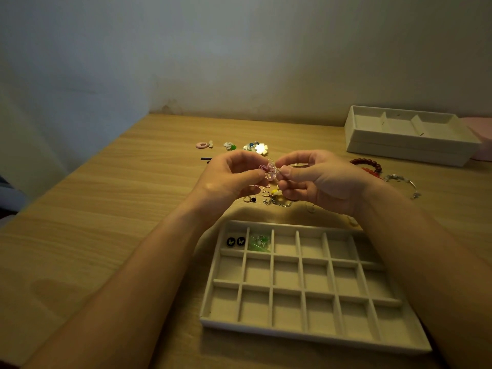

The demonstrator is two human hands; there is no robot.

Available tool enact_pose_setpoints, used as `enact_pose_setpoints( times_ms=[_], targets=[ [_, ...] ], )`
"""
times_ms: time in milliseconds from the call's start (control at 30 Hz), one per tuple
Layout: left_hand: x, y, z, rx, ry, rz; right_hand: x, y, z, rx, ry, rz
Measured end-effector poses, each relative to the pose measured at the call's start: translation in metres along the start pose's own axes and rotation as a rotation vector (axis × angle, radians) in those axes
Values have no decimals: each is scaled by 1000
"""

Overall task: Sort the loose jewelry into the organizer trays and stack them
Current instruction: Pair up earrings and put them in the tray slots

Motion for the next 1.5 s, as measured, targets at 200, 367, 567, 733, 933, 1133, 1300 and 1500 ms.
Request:
enact_pose_setpoints(
  times_ms=[200,367,567,733,933,1133,1300,1500],
  targets=[
    [0,-3,0,-140,48,-15,0,-4,1,69,-25,-49],
    [-1,-5,0,-212,74,-26,0,-9,0,29,-4,-72],
    [-2,-8,-3,-320,129,-7,0,-11,-2,-37,26,-52],
    [-2,-5,-3,-335,161,14,-1,-12,-6,-37,46,-78],
    [-2,-4,-2,-343,175,26,-5,-12,-1,-42,-20,-164],
    [-4,-4,0,-339,189,20,-2,-10,1,45,-25,-158],
    [-2,-1,-3,-329,194,31,0,-7,2,84,-22,-125],
    [-1,9,-5,-294,201,86,4,7,1,-127,1,101]
  ],
)
Point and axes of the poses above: each hand's wrist, its own x-axis towards the middle knuckle, its own y-axis out of the back of the hand, z = x × y, the point moved 6 cm from there along x, towards the middle knuckle, and after that the axes turned 7 degrees about -y, right-handed, at the moved point
